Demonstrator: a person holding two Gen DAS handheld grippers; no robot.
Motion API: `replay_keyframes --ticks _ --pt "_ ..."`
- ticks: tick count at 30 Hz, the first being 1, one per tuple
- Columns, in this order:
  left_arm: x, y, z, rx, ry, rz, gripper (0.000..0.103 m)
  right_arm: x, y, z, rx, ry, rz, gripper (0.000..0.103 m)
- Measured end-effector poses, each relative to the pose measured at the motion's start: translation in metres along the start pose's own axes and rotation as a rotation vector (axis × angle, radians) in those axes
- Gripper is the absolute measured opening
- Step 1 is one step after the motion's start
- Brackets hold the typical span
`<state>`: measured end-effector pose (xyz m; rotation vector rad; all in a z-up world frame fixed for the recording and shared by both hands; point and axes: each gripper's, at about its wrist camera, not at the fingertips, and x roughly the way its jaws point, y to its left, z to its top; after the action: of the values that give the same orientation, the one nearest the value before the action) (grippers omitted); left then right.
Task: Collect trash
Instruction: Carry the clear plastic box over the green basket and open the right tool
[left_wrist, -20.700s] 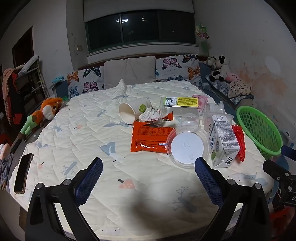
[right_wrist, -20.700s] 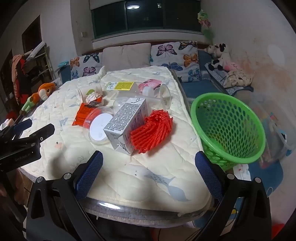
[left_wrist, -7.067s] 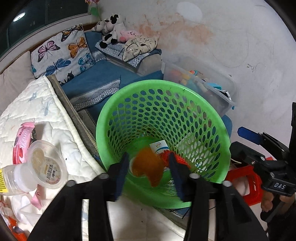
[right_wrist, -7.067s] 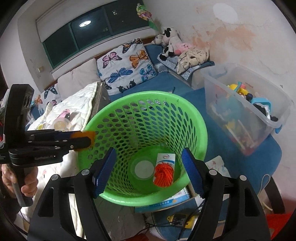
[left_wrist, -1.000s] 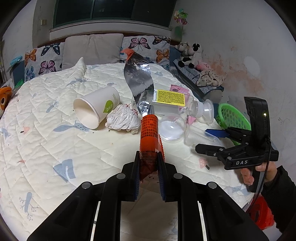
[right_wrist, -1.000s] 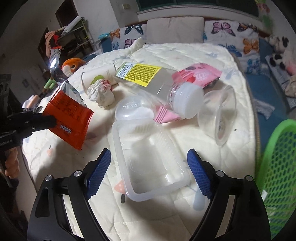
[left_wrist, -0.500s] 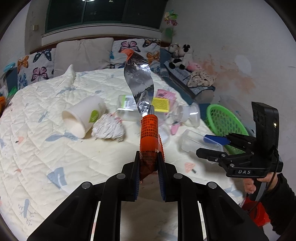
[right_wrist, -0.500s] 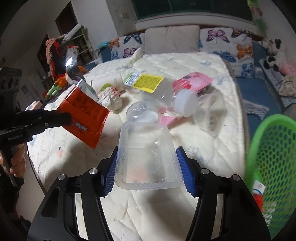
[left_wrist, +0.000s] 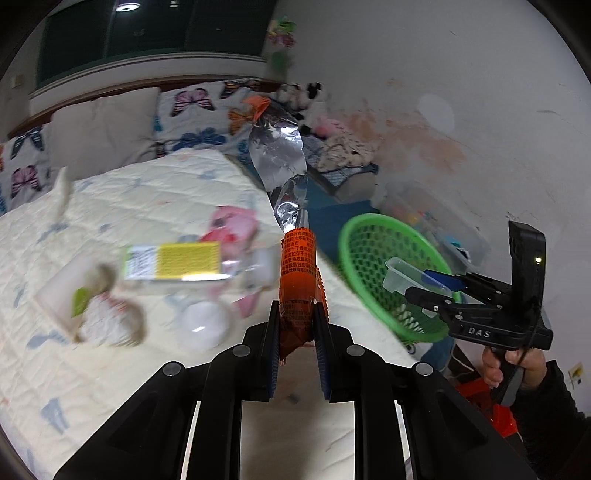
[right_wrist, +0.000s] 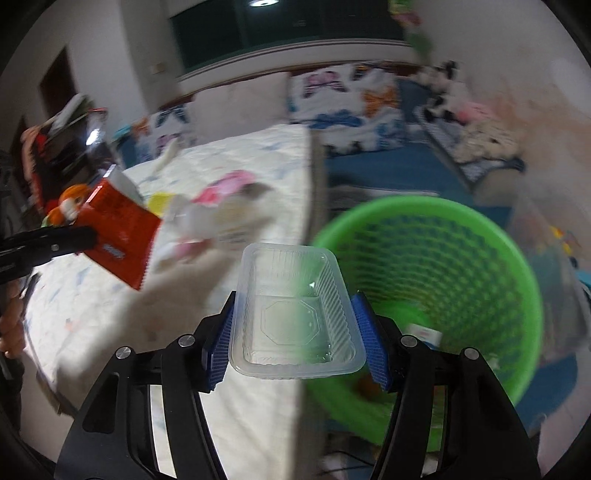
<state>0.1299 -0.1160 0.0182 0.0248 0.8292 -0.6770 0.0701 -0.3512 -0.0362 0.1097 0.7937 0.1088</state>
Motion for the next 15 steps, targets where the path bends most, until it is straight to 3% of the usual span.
replay_keyframes --ticks 8,12,15 --pt "0.043 -0.045 0.028 0.063 0.034 -0.060 0.017 0.009 -0.065 -0.014 0.108 0.032 -0.128 0.062" --pt "0.064 -0.067 0.037 0.101 0.051 -0.064 0.017 0.011 -0.084 -0.021 0.154 0.034 -0.146 0.071" --pt "0.079 -0.081 0.042 0.124 0.068 -0.068 0.017 0.007 -0.093 -0.026 0.180 0.027 -0.147 0.071"
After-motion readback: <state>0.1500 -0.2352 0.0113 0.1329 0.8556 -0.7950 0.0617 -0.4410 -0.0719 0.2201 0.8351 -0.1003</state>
